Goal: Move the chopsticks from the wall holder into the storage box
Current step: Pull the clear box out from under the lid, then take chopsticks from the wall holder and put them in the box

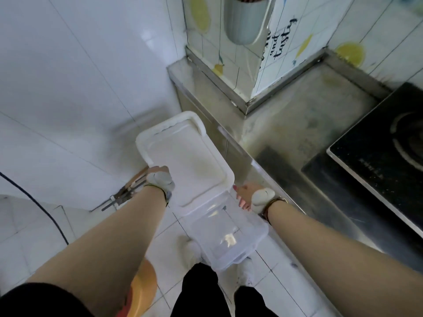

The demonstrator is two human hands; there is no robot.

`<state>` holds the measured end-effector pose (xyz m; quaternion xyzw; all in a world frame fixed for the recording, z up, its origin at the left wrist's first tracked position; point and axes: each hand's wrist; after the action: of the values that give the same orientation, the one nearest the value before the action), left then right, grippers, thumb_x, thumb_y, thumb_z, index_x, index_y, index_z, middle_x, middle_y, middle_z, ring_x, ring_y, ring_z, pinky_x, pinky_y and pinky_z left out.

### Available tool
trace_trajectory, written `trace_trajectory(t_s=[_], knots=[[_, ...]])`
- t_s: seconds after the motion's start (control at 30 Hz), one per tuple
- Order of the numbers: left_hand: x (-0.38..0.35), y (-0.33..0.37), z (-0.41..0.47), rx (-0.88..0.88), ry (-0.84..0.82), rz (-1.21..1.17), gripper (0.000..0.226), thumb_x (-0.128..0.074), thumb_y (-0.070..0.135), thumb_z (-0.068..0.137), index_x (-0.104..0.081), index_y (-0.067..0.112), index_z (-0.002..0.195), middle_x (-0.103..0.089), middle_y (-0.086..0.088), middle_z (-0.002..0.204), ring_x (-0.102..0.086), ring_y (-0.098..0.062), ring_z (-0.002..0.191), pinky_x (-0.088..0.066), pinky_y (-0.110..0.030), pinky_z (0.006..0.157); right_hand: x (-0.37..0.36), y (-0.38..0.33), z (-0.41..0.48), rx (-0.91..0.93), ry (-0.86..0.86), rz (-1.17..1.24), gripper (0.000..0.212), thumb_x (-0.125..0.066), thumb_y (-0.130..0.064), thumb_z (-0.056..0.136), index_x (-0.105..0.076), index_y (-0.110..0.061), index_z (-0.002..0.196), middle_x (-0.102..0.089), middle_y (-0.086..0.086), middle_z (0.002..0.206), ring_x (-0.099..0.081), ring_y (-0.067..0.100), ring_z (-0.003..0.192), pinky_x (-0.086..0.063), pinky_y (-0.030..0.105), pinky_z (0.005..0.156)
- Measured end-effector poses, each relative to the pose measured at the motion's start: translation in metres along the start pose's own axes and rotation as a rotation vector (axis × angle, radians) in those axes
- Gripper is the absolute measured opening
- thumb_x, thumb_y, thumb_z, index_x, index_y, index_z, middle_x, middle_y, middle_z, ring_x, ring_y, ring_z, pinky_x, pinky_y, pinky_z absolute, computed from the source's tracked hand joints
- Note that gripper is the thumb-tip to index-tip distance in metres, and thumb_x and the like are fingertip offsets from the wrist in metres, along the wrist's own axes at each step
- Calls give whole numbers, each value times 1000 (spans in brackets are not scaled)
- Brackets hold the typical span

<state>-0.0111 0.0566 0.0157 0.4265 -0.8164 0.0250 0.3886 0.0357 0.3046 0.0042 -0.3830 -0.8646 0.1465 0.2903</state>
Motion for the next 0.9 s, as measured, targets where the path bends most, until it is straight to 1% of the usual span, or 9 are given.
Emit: trace_trajectory(t_s=[0.07, 0.13, 0.27, 0.37, 0.47, 0.6, 0.7, 0.83, 0.9], knots=[[37, 32, 1, -25, -189, -495, 23, -36, 12, 96, -44, 16, 74, -65, -21, 102, -58, -21, 81, -52, -34, 84, 31, -42, -20, 26, 50, 237, 34, -40, -22, 100, -51, -12, 70, -53, 4, 56, -48, 18, 47, -38, 21, 44], [73, 61, -12, -122, -265, -648, 29, -33, 5, 94, -36, 16, 68, -56, -10, 68, -49, -13, 48, -38, -20, 57, 65, -79, -40, 99, 127, 447, 31, -43, -20, 99, -55, -9, 73, -52, 5, 50, -47, 17, 40, -34, 17, 38], [156, 137, -77, -457, -239, -657, 31, -35, 1, 99, -50, 16, 77, -57, -4, 75, -55, -16, 63, -41, -23, 62, 137, -156, -104, 302, 376, 502, 32, -47, -28, 98, -61, -7, 78, -63, 10, 67, -57, 23, 55, -50, 25, 52], [202, 184, -95, -567, -261, -585, 27, -41, 5, 98, -58, 12, 78, -69, -3, 56, -64, -15, 48, -50, -18, 50, 175, -187, -130, 387, 505, 435, 36, -46, -34, 98, -62, -5, 83, -67, 11, 73, -62, 26, 67, -56, 39, 75], [246, 224, -121, -683, -305, -541, 27, -42, 6, 97, -61, 10, 78, -68, 1, 45, -63, -8, 36, -49, -13, 41, 205, -210, -146, 429, 634, 463, 33, -46, -31, 98, -61, -6, 83, -65, 11, 71, -61, 27, 66, -56, 42, 75], [260, 269, -149, -864, -230, -369, 21, -42, 4, 96, -62, 9, 91, -68, -3, 71, -64, -13, 58, -49, -21, 56, 249, -233, -148, 400, 761, 393, 20, -53, -23, 93, -58, -14, 76, -67, 9, 69, -64, 27, 62, -59, 47, 75], [251, 289, -151, -942, -152, -302, 24, -42, 3, 93, -63, 13, 88, -66, -5, 85, -61, -17, 72, -46, -21, 59, 262, -246, -148, 343, 779, 279, 15, -59, -19, 90, -53, -20, 76, -69, 10, 82, -67, 27, 71, -60, 44, 78], [234, 315, -148, -995, -68, -182, 23, -50, 6, 87, -65, 23, 85, -69, 2, 89, -65, -17, 84, -51, -27, 73, 283, -249, -145, 390, 781, 186, 11, -61, -13, 87, -55, -17, 95, -69, 7, 91, -67, 27, 78, -59, 42, 83], [217, 326, -142, -1021, -31, -69, 23, -56, 6, 85, -67, 21, 99, -70, 1, 103, -65, -18, 99, -51, -26, 85, 289, -245, -140, 459, 751, 202, 19, -60, -8, 86, -57, -15, 103, -67, 7, 89, -65, 24, 77, -58, 36, 82]])
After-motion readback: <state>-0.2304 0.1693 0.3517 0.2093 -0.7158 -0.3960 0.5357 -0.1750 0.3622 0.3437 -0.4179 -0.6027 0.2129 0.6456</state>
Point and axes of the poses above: each hand's wrist, its own z-axis towards the middle knuckle, its own x-axis out of the back of the hand, y = z × x
